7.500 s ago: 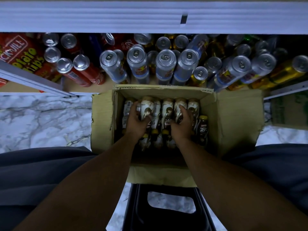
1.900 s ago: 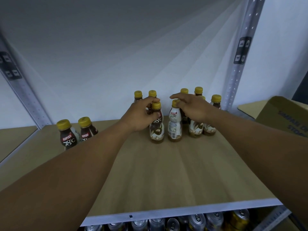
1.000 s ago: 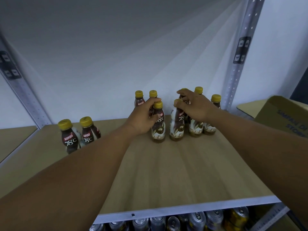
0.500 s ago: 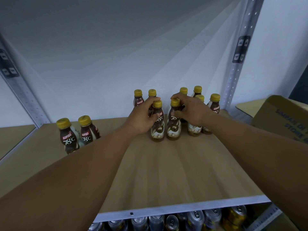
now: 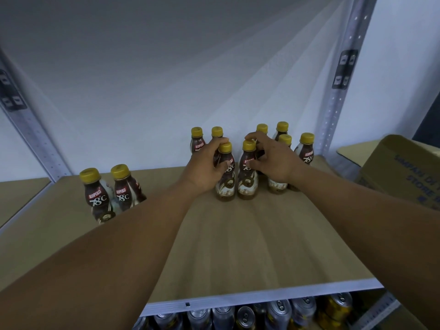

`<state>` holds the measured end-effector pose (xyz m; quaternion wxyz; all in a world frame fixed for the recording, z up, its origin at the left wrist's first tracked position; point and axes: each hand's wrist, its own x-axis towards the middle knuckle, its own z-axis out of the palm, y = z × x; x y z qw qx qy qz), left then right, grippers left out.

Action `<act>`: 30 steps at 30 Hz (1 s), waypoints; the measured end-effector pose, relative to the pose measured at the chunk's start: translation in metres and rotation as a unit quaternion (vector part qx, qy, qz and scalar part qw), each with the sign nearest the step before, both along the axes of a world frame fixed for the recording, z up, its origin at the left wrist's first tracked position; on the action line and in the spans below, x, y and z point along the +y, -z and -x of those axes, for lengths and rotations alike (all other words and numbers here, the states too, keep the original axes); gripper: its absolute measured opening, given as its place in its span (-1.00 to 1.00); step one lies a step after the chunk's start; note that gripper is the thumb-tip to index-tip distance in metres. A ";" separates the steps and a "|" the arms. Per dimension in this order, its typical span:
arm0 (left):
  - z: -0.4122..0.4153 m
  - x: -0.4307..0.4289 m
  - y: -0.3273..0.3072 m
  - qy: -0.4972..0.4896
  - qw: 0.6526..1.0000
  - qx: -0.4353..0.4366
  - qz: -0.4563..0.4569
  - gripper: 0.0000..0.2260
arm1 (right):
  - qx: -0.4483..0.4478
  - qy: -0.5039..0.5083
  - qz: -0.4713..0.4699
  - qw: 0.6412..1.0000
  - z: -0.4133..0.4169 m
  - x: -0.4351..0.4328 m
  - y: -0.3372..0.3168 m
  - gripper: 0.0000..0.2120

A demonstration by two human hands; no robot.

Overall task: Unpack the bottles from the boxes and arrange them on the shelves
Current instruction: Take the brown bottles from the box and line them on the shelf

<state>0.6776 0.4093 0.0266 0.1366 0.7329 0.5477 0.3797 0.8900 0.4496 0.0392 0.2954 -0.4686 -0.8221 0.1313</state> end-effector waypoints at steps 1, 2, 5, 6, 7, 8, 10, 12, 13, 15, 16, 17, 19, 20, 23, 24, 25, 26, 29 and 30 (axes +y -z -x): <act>-0.001 0.000 0.001 -0.004 1.000 -0.002 -0.002 -0.54 | 0.001 0.001 -0.002 1.000 0.001 -0.001 0.000 -0.44; -0.002 0.001 0.002 -0.008 1.000 -0.004 -0.002 -0.53 | 0.003 0.002 -0.005 1.000 0.002 -0.002 0.001 -0.44; -0.003 0.001 0.004 -0.016 1.000 -0.008 -0.006 -0.53 | 0.009 0.010 -0.021 1.000 0.006 -0.004 0.003 -0.45; -0.004 0.001 0.005 -0.018 1.000 -0.006 -0.009 -0.53 | 0.010 0.012 -0.022 1.000 0.007 -0.004 0.004 -0.45; -0.005 0.001 0.005 -0.019 1.000 -0.004 -0.012 -0.53 | 0.012 0.014 -0.022 1.000 0.007 -0.004 0.005 -0.45; -0.005 0.001 0.005 -0.019 1.000 -0.003 -0.016 -0.53 | 0.014 0.014 -0.022 1.000 0.008 -0.004 0.006 -0.45; -0.005 0.001 0.006 -0.019 1.000 -0.002 -0.017 -0.53 | 0.014 0.015 -0.019 1.000 0.007 -0.005 0.005 -0.45; -0.003 0.001 0.007 -0.015 1.000 -0.003 -0.009 -0.52 | 0.011 0.013 -0.013 1.000 0.006 -0.005 0.005 -0.45; -0.003 0.000 0.007 -0.012 1.000 -0.004 -0.005 -0.52 | 0.011 0.011 -0.007 1.000 0.005 -0.005 0.004 -0.45; -0.001 0.000 0.005 -0.004 1.000 -0.005 0.004 -0.51 | 0.009 0.003 0.001 1.000 0.004 -0.005 0.004 -0.44; 0.000 0.000 0.004 0.001 1.000 -0.003 0.008 -0.51 | 0.008 -0.001 0.003 1.000 0.004 -0.005 0.004 -0.44; 0.001 -0.001 0.002 0.006 1.000 -0.001 0.013 -0.51 | 0.007 -0.004 0.005 1.000 0.004 -0.005 0.004 -0.44; 0.004 0.000 0.000 0.015 1.000 0.002 0.025 -0.51 | 0.010 -0.008 0.012 1.000 0.003 -0.005 0.004 -0.42; 0.005 0.000 0.000 0.019 0.999 0.000 0.032 -0.51 | 0.013 -0.010 0.016 1.000 0.003 -0.005 0.003 -0.42; 0.007 0.001 0.000 0.024 0.999 -0.005 0.047 -0.51 | 0.017 -0.009 0.023 1.000 0.002 -0.004 0.003 -0.41; 0.007 0.002 0.000 0.025 0.999 -0.006 0.048 -0.51 | 0.016 -0.009 0.025 1.000 0.002 -0.004 0.003 -0.41; 0.008 0.002 0.001 0.025 0.998 -0.007 0.049 -0.51 | 0.015 -0.009 0.027 0.999 0.002 -0.004 0.003 -0.41; 0.008 0.002 0.001 0.027 0.998 -0.008 0.050 -0.50 | 0.016 -0.010 0.028 0.999 0.002 -0.004 0.004 -0.41; 0.008 0.002 0.003 0.025 0.999 -0.004 0.044 -0.50 | 0.018 -0.012 0.028 0.999 0.002 -0.004 0.004 -0.41; 0.008 0.002 0.003 0.023 0.999 -0.003 0.041 -0.50 | 0.018 -0.013 0.027 0.999 0.002 -0.004 0.004 -0.41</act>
